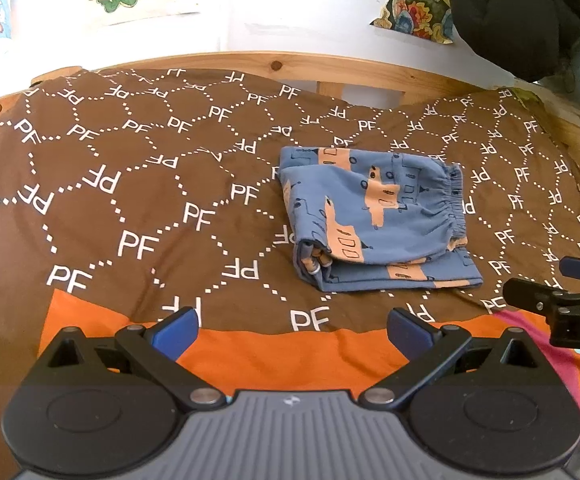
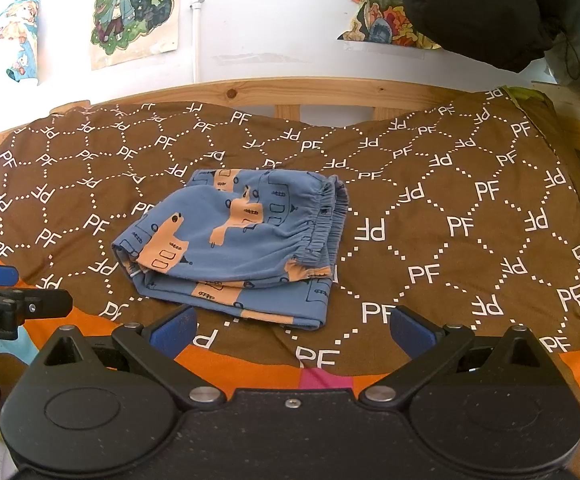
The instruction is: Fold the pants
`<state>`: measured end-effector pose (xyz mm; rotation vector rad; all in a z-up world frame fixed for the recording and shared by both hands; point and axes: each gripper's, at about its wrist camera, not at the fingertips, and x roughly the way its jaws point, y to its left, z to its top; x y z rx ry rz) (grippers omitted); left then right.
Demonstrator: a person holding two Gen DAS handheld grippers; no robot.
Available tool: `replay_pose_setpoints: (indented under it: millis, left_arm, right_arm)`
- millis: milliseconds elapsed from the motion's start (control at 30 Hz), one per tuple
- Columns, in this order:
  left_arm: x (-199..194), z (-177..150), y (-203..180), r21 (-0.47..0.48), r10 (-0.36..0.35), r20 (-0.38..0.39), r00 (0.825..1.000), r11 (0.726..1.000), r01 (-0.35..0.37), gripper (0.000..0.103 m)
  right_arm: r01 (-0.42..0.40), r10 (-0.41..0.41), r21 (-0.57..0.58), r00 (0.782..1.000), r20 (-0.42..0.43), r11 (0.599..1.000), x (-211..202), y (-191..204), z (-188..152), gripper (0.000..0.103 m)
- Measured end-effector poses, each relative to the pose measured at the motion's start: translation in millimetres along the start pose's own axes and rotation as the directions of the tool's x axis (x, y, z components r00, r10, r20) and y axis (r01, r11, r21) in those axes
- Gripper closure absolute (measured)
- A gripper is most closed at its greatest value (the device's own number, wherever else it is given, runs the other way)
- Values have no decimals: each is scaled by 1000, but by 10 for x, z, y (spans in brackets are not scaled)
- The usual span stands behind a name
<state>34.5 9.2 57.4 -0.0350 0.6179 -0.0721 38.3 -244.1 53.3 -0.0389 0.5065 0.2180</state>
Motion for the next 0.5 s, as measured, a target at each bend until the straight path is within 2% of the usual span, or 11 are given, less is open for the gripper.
replay_pose_setpoints:
  millis: [500]
  left_arm:
    - [-30, -19, -54, 29, 7, 28, 1000, 1000, -8, 0]
  right_arm:
    - [-5, 5, 0, 1000, -3, 1000, 3, -17, 0, 1]
